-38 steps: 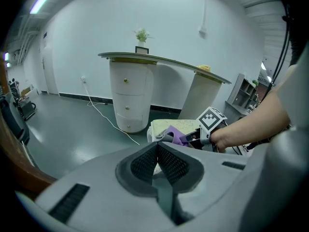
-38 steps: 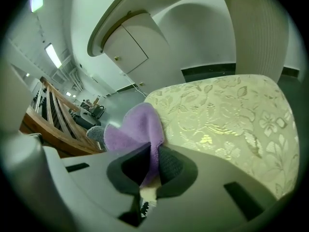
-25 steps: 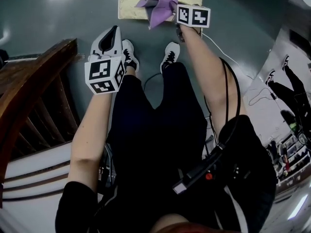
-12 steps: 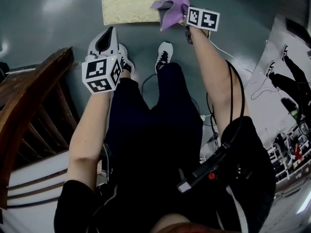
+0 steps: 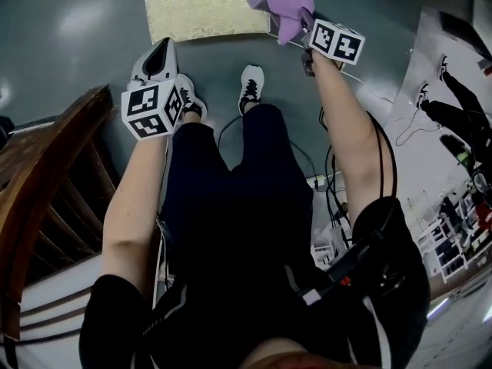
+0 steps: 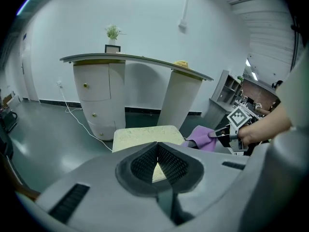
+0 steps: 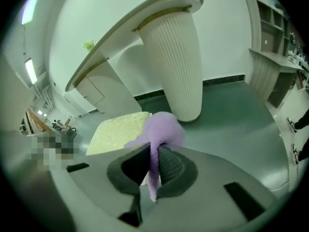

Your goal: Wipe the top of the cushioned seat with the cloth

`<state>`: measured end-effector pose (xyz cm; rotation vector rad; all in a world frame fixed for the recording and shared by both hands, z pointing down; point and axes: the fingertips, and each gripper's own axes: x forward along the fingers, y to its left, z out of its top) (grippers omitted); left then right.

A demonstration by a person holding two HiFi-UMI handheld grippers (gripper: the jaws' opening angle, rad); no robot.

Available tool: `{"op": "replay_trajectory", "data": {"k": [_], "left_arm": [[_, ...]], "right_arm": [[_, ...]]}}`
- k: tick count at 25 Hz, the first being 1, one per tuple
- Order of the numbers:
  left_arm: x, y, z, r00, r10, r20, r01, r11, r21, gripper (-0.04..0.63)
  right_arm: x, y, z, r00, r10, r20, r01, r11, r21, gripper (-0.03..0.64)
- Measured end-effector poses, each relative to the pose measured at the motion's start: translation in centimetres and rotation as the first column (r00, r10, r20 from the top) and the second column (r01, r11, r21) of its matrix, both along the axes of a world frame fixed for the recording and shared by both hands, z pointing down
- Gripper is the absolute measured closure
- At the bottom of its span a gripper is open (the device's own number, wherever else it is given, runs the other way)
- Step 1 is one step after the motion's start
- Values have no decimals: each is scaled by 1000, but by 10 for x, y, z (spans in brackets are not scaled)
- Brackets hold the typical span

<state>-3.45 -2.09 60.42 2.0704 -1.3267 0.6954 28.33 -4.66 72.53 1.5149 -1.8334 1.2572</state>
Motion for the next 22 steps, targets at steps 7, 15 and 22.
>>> {"op": "replay_trajectory", "data": {"k": [7,15,22], "left_arm": [[20,3,-1,994,104,-42,-104,995,4,591],[0,23,10,989,120,-80,-122,992,-14,591],[-29,24,23,985,132,-114,-133,991,-5,591]], "right_arm": [[42,15,0,990,91,-105,-91,996,6,594],[-29,24,43,997,-1,-71,-3,999,-47,594],[-79,14,59,996,-72,-45,70,996,-53,594]]}}
